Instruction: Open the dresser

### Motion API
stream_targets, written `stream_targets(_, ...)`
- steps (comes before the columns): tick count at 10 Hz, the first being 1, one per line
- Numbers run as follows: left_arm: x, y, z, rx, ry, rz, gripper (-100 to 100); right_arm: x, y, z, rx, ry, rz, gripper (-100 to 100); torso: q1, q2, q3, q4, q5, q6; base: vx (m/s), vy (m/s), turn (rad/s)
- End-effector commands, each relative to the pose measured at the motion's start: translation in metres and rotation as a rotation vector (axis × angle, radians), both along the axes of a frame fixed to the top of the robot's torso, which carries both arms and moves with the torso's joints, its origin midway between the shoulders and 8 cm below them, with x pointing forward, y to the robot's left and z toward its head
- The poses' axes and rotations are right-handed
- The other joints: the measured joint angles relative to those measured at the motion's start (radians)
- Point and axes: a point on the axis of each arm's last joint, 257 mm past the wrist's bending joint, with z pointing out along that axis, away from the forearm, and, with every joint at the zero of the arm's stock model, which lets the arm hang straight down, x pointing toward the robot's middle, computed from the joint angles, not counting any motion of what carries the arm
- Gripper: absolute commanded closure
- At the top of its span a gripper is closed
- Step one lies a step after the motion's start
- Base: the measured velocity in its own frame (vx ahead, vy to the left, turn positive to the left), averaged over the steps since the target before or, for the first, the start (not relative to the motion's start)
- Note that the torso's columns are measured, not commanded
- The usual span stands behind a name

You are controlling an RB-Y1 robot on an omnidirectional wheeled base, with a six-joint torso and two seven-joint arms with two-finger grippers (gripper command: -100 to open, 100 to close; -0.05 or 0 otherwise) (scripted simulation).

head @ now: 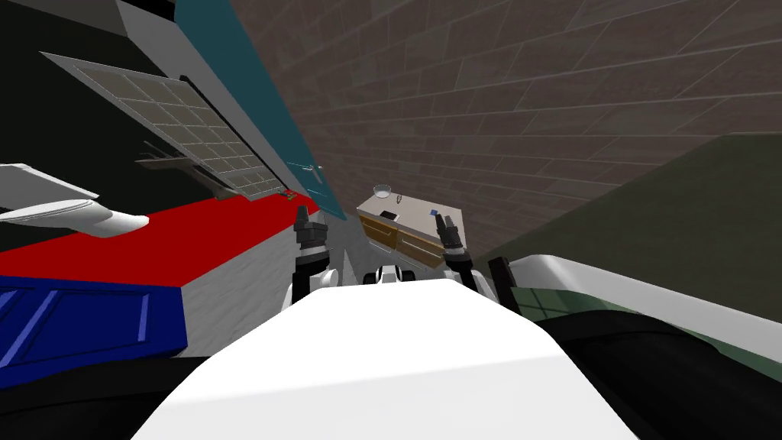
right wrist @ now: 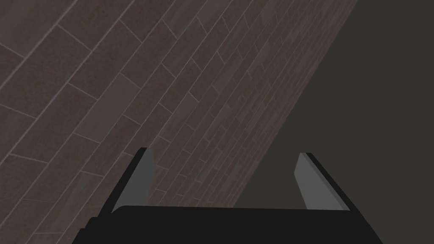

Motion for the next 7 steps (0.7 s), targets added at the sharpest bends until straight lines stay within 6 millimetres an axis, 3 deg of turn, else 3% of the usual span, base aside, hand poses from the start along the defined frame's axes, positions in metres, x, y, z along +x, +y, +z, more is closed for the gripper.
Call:
stream_targets(1, 0.0, 0.0, 0.0, 0.0, 0.0, 0.0, 0, 0.002, 0.002, -0.021, -0.117, 0.036, -0.045, -100, 0.0, -0.002, -0.001, 0.0, 0.0, 0.001, 0.134, 0.081, -0.147)
stream_targets(2, 0.0, 0.0, 0.0, 0.0, 0.0, 0.0, 0, 0.004, 0.004, -0.04, -0.183, 0.071, -0.061, -100, 0.0, -0.002, -0.001, 0.0, 0.0, 0.0, 0.16, 0.118, -0.282)
stream_targets(3, 0.0, 0.0, 0.0, 0.0, 0.0, 0.0, 0, 0.004, 0.004, -0.04, -0.212, 0.067, -0.076, -100, 0.002, -0.003, -0.002, -0.001, 0.0, 0.001, 0.129, 0.112, -0.166)
stream_targets(4, 0.0, 0.0, 0.0, 0.0, 0.0, 0.0, 0, 0.005, 0.005, -0.059, -0.278, 0.101, -0.088, -100, 0.0, -0.001, -0.001, 0.0, 0.0, 0.0, 0.135, 0.104, -0.253)
stream_targets(6, 0.0, 0.0, 0.0, 0.0, 0.0, 0.0, 0, 0.005, 0.005, -0.059, -0.31, 0.097, -0.104, -100, -0.002, -0.001, 0.0, 0.0, -0.001, 0.0, 0.094, 0.059, -0.083)
stream_targets(7, 0.0, 0.0, 0.0, 0.0, 0.0, 0.0, 0, 0.005, 0.006, -0.078, -0.386, 0.128, -0.118, -100, -0.004, 0.002, 0.001, 0.001, -0.001, 0.0, 0.089, 0.084, -0.272)
